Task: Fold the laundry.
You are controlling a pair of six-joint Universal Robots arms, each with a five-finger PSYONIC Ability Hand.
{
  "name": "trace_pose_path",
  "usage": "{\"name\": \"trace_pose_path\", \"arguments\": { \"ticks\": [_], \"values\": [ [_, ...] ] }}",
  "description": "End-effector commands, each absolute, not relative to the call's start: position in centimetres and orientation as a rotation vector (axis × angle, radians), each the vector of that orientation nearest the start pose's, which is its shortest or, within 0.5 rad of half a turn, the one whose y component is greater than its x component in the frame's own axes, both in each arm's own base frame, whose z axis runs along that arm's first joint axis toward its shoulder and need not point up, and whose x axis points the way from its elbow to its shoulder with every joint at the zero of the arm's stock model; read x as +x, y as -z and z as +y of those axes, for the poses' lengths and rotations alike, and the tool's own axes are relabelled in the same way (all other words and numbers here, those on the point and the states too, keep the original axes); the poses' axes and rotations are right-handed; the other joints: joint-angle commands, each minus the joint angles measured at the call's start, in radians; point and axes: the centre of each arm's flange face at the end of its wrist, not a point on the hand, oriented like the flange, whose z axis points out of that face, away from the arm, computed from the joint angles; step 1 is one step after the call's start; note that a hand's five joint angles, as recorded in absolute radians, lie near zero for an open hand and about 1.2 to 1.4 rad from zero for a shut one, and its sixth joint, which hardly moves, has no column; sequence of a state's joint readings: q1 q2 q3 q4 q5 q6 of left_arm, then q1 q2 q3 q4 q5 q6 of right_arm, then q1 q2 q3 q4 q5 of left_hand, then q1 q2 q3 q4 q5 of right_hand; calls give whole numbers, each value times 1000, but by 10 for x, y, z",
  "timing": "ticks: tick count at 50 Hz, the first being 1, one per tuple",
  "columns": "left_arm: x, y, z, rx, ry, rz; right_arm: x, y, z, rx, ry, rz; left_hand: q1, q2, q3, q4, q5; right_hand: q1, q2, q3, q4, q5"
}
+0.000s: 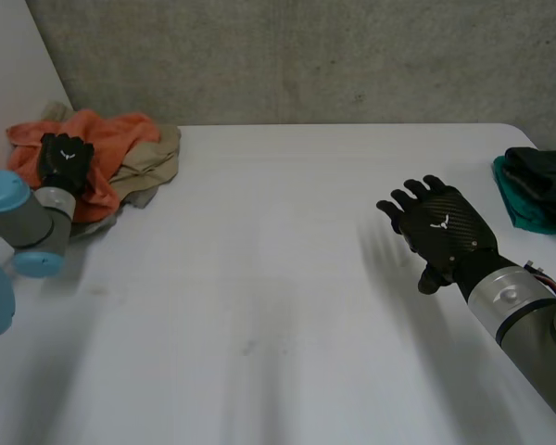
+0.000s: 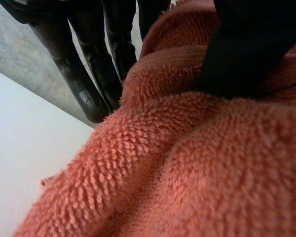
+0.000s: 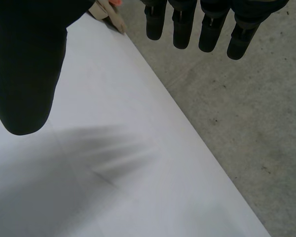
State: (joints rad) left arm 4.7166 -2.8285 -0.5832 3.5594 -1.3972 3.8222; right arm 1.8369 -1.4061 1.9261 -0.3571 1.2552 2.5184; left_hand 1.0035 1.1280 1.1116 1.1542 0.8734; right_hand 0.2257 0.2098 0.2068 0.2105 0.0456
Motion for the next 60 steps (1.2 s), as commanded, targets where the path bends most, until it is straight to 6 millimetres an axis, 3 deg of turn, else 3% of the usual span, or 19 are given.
{"name": "trace_pose_path", "arguments": {
  "ticks": [1,6,7,10,11,14,15,17,21,22,26,28,30,34,38,42,49,52,60],
  "values": [
    [-174,-187,-519,645,2099,1568,232,-193,-245,-1293,2067,1981,393,268,285,242,348,-51,-35,-32,-36,-46],
    [-193,-277,-467,545,2264,1521,230,-203,-245,-1278,2113,1967,393,268,285,242,348,-51,-35,-32,-36,-46],
    [-207,-304,-441,511,2376,1535,230,-203,-245,-1275,2117,1966,393,268,285,242,348,-51,-35,-32,-36,-46],
    [-232,-332,-397,471,2555,1602,229,-206,-246,-1253,2133,1978,393,268,285,242,348,-51,-35,-32,-36,-46],
    [-246,-343,-369,448,2665,1669,228,-207,-246,-1243,2136,1984,393,268,285,242,348,-51,-35,-32,-36,-46],
    [-262,-351,-329,433,2797,1785,225,-208,-247,-1199,2148,2012,393,268,285,242,348,-51,-35,-32,-36,-46],
    [-273,-348,-304,468,2841,1873,225,-208,-248,-1186,2149,2021,393,268,285,242,348,-51,-35,-32,-36,-46],
    [-285,-337,-282,544,2839,1967,224,-209,-248,-1170,2151,2031,393,268,285,242,348,-51,-35,-32,-36,-46],
    [-320,-280,-241,813,2683,2225,223,-209,-249,-1147,2152,2045,393,268,285,242,348,-51,-35,-32,-36,-46],
    [-338,-252,-226,936,2584,2327,223,-209,-249,-1147,2152,2045,393,268,285,242,348,-51,-35,-32,-36,-46],
    [-367,-188,-201,1176,2274,2502,223,-208,-249,-1143,2147,2054,393,268,285,242,348,-51,-35,-32,-36,-46],
    [-369,-173,-204,1178,2168,2539,223,-207,-249,-1141,2143,2057,257,132,148,106,212,-51,-35,-32,-36,-46],
    [-366,-160,-203,1161,2005,2599,221,-208,-251,-1133,2148,2070,-247,-371,-355,-397,-291,-51,-35,-32,-36,-46],
    [-361,-175,-202,1123,1912,2615,213,-209,-256,-1091,2164,2129,-557,-682,-666,-708,-602,-51,-35,-32,-36,-46],
    [-354,-230,-208,1021,2116,2527,210,-209,-256,-1039,2164,2184,-666,-791,-775,-817,-711,-51,-35,-32,-36,-46],
    [-330,-265,-228,890,2226,2443,205,-215,-252,-882,2084,2290,-702,-826,-810,-852,-746,-51,-35,-32,-36,-46],
    [-319,-278,-250,978,2288,2415,200,-215,-230,-513,1651,2491,-699,-823,-807,-850,-743,-51,-35,-32,-36,-46],
    [-327,-268,-254,1199,2285,2387,201,-210,-222,-441,1541,2523,-678,-803,-787,-829,-723,-51,-35,-32,-36,-46],
    [-342,-195,-264,1567,1960,2363,224,-181,-200,-391,1257,2502,-664,-788,-772,-814,-708,-51,-35,-32,-36,-46]
  ]
}}
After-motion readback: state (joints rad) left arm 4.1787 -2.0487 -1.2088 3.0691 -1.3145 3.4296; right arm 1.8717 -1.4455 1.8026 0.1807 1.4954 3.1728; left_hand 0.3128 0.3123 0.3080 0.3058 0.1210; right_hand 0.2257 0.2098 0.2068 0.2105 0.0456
